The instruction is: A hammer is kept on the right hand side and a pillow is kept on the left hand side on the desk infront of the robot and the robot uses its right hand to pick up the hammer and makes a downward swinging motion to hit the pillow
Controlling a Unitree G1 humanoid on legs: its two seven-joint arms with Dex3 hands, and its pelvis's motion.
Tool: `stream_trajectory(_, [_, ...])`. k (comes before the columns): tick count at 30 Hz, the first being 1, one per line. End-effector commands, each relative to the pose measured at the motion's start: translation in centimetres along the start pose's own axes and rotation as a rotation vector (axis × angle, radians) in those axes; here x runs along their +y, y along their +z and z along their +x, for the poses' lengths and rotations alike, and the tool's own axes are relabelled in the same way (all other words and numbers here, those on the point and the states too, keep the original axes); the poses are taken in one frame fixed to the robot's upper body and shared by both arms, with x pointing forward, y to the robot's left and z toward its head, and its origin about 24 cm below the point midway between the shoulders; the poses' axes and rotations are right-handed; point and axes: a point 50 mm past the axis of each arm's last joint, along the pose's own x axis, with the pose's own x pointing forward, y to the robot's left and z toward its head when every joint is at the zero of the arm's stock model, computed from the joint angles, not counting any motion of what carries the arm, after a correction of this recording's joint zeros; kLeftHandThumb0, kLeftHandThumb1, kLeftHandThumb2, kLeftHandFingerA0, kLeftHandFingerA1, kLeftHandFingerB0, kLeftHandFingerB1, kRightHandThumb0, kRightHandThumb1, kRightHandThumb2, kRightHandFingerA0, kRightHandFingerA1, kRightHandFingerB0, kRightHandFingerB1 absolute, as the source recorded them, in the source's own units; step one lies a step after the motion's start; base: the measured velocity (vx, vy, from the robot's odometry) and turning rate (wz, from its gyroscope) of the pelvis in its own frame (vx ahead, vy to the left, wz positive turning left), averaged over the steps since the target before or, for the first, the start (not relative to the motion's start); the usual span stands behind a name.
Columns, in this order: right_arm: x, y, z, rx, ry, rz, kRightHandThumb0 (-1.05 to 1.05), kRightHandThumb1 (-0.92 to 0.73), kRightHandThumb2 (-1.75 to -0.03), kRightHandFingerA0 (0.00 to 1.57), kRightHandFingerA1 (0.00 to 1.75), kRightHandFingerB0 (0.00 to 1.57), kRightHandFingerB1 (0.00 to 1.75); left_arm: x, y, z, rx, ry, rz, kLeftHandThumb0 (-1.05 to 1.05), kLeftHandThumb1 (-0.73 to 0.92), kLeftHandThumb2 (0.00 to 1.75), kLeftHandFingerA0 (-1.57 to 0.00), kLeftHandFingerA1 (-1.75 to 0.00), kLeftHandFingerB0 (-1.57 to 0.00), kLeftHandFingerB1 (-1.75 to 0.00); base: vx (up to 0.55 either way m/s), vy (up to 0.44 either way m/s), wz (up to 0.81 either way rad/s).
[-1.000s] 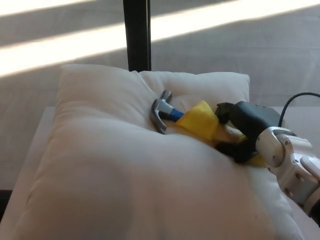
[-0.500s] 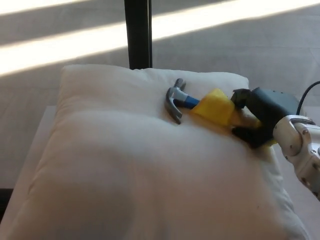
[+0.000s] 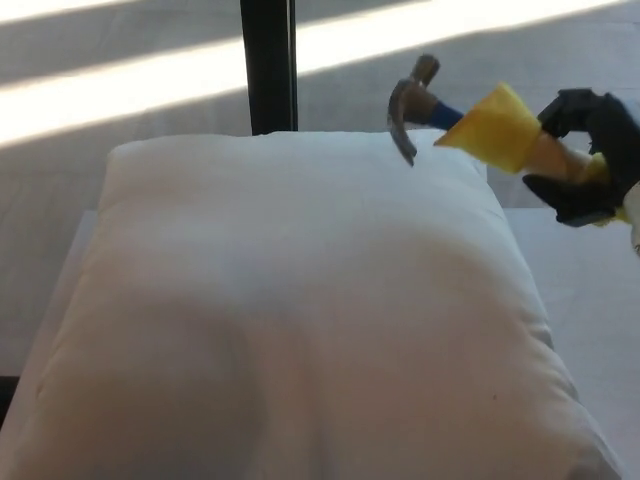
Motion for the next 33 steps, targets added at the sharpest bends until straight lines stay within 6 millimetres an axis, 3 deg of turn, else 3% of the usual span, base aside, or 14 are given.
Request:
stream_trajectory(1, [-5.2,1.7,0.5,-0.038,-0.168,0.285,-0.18,-0.42,-1.16,0.98,1.75,0.84,1.55,1.1,0.0,-0.2,0.003,0.019,0.021,-0.59,0.75,0.62,-0.62,-0.60,-0.59,-0.50,0.00,0.000,0.00])
stream_trajectory(7, [-6.9,0.0,0.1,0.018,-0.220,0.405,-0.17,-0.41,-1.19,1.03,1.75,0.84,1.46,1.3,-0.4,-0.3,0.014,0.027,0.012,-0.57,0.75,0.62,-0.65,-0.63,-0.65,-0.53,0.00,0.000,0.00])
stream_trajectory(10, [-7.6,-2.2,-0.3,0.062,-0.246,0.427,-0.17,-0.38,-1.23,1.03,1.75,0.90,1.53,1.3,-0.4,-0.3,0.017,0.025,0.014,-0.60,0.74,0.62,-0.65,-0.63,-0.63,-0.51,0.00,0.000,0.00])
stream_trajectory(13, [-8.1,-3.5,-0.6,0.117,-0.275,0.407,-0.16,-0.44,-1.08,1.01,1.75,0.88,1.36,1.3,-0.4,-0.3,0.026,0.026,0.010,-0.59,0.73,0.62,-0.64,-0.60,-0.61,-0.50,0.00,0.000,0.00])
stream_trajectory(16, [-8.3,-4.6,-1.0,0.120,-0.287,0.384,-0.15,-0.45,-1.07,1.02,1.75,0.86,1.40,1.3,-0.4,-0.3,0.020,0.024,0.033,-0.59,0.75,0.62,-0.65,-0.62,-0.62,-0.50,0.00,0.000,0.00])
stream_trajectory(17, [-8.4,-5.2,-1.2,0.125,-0.284,0.358,-0.20,-0.42,-1.07,1.26,1.42,1.07,1.25,1.3,-0.4,-0.2,0.020,0.030,-0.002,-0.57,0.73,0.62,-0.65,-0.61,-0.61,-0.50,0.00,0.000,0.00])
stream_trajectory(18, [-8.3,-6.4,-1.5,0.141,-0.283,0.339,-0.11,-0.45,-1.11,0.99,1.75,0.87,1.51,1.3,-0.4,-0.2,0.022,0.029,0.001,-0.58,0.74,0.62,-0.64,-0.60,-0.61,-0.49,0.00,0.000,0.00])
stream_trajectory(23, [-8.0,-8.1,-2.3,0.176,-0.283,0.217,-0.13,-0.47,-1.02,0.98,1.75,0.85,1.49,1.4,-0.1,-0.2,0.024,0.041,0.028,-0.59,0.75,0.62,-0.63,-0.62,-0.61,-0.50,0.00,0.000,0.00])
stream_trajectory(24, [-7.8,-8.6,-2.7,0.166,-0.270,0.082,-0.17,-0.45,-1.05,0.97,1.75,0.87,1.46,1.4,0.0,-0.2,0.017,0.042,0.028,-0.60,0.74,0.62,-0.60,-0.65,-0.65,-0.54,0.00,0.000,0.00])
stream_trajectory(28, [-7.5,-9.5,-3.5,0.157,-0.250,-0.025,-0.22,-0.44,-1.11,0.97,1.75,0.87,1.46,1.5,0.1,-0.1,0.015,0.041,-0.007,-0.58,0.73,0.62,-0.58,-0.64,-0.64,-0.53,0.00,0.000,0.00])
stream_trajectory(30, [-7.1,-10.9,-4.3,0.205,-0.233,-0.048,-0.17,-0.47,-1.01,0.95,1.74,0.85,1.41,1.4,0.4,-0.1,-0.002,0.031,-0.012,-0.58,0.75,0.62,-0.60,-0.62,-0.59,-0.51,0.00,0.000,0.00])
stream_trajectory(31, [-6.9,-11.3,-4.5,0.215,-0.221,-0.057,-0.23,-0.43,-1.08,1.23,1.35,1.02,1.19,1.4,0.3,-0.1,0.010,0.042,-0.001,-0.57,0.74,0.62,-0.58,-0.60,-0.62,-0.51,0.00,0.000,0.00])
stream_trajectory(32, [-6.9,-11.2,-4.5,0.213,-0.221,-0.058,-0.23,-0.43,-1.08,1.23,1.35,1.02,1.19,1.4,0.2,-0.1,0.011,0.042,-0.002,-0.57,0.74,0.62,-0.58,-0.60,-0.62,-0.51,0.00,0.000,0.00])
stream_trajectory(33, [-6.5,-12.1,-5.1,0.239,-0.208,-0.081,-0.19,-0.48,-1.08,0.94,1.71,0.85,1.41,1.4,0.2,-0.1,0.011,0.045,0.025,-0.58,0.74,0.62,-0.60,-0.60,-0.63,-0.50,0.00,0.000,0.00])
